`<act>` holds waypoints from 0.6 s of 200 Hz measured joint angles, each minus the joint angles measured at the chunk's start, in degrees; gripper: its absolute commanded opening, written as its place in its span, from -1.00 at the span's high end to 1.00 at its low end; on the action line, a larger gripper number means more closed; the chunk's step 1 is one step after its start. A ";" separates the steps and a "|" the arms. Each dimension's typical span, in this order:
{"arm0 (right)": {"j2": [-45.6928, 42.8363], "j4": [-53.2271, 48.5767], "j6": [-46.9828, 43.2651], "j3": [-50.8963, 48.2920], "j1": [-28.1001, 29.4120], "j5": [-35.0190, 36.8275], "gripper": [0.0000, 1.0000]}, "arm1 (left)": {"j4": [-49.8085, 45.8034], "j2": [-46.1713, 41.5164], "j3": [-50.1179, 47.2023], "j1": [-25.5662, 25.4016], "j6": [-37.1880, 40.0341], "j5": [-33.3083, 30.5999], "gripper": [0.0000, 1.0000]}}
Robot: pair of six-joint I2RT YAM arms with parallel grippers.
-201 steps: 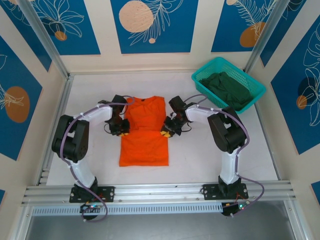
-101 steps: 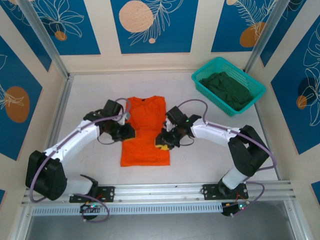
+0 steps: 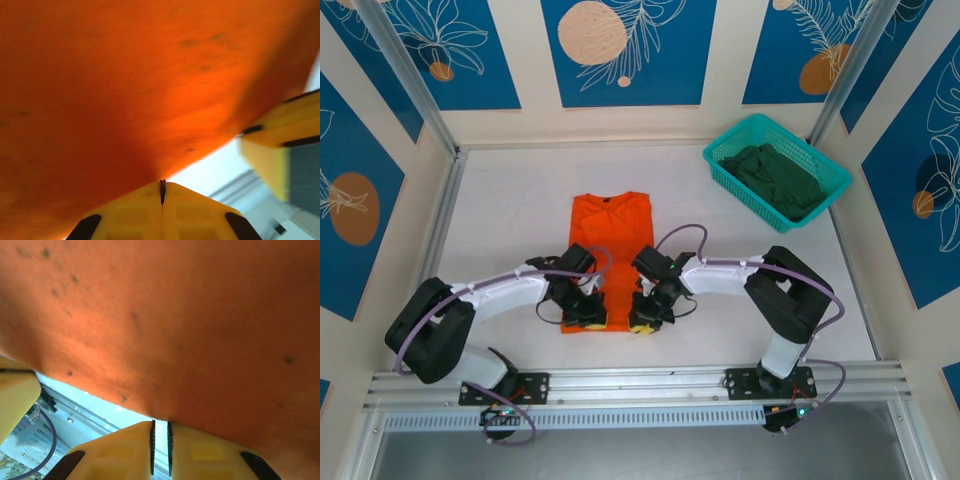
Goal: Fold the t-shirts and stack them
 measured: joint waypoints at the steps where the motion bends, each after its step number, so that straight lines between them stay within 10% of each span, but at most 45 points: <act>1: 0.02 -0.02 -0.04 0.00 0.00 0.04 0.64 | -0.04 -0.02 -0.11 0.00 0.00 -0.15 0.87; 120: -1.01 0.61 -2.93 -3.67 -4.28 -2.08 0.61 | -14.64 -13.75 -7.10 -0.09 -10.78 -23.32 0.37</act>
